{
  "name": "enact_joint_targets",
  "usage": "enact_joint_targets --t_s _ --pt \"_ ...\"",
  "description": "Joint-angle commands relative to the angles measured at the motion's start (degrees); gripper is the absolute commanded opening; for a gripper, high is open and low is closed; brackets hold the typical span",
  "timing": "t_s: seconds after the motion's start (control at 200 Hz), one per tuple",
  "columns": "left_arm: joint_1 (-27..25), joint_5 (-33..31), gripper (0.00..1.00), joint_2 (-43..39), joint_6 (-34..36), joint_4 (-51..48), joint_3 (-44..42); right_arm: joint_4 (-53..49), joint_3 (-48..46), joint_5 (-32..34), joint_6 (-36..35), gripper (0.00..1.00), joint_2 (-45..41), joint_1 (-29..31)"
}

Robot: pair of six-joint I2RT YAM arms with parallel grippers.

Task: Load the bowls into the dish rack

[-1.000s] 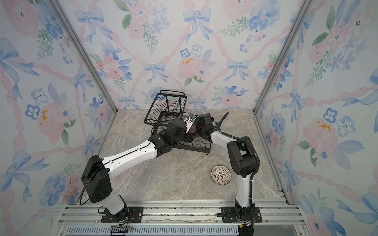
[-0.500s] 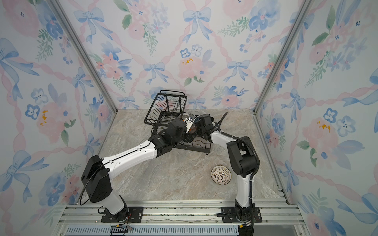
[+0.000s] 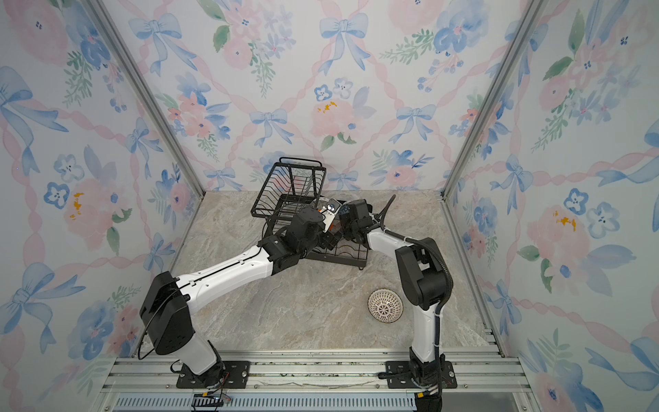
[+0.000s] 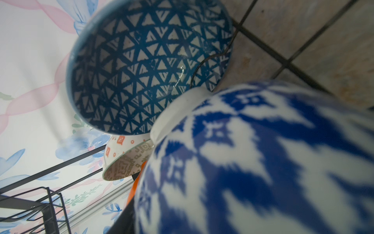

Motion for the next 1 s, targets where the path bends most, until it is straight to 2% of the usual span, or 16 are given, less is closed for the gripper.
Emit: enact_joint_targets --t_s 0.0,0.76,0.995 --pt "2.21 -2.29 0.98 -0.09 -1.58 -4.03 -1.16 -4.63 -1.68 -1.36 -0.82 0.49 0.96 -0.34" --pt "2.72 -1.78 0.98 1.45 -1.53 -4.01 0.66 -1.13 -1.28 -4.19 -3.76 0.55 0.65 -2.16" --pt "2.77 -1.84 0.98 0.72 -1.65 -3.96 -0.06 -0.95 -1.06 -4.43 -5.87 0.60 -0.11 -2.29"
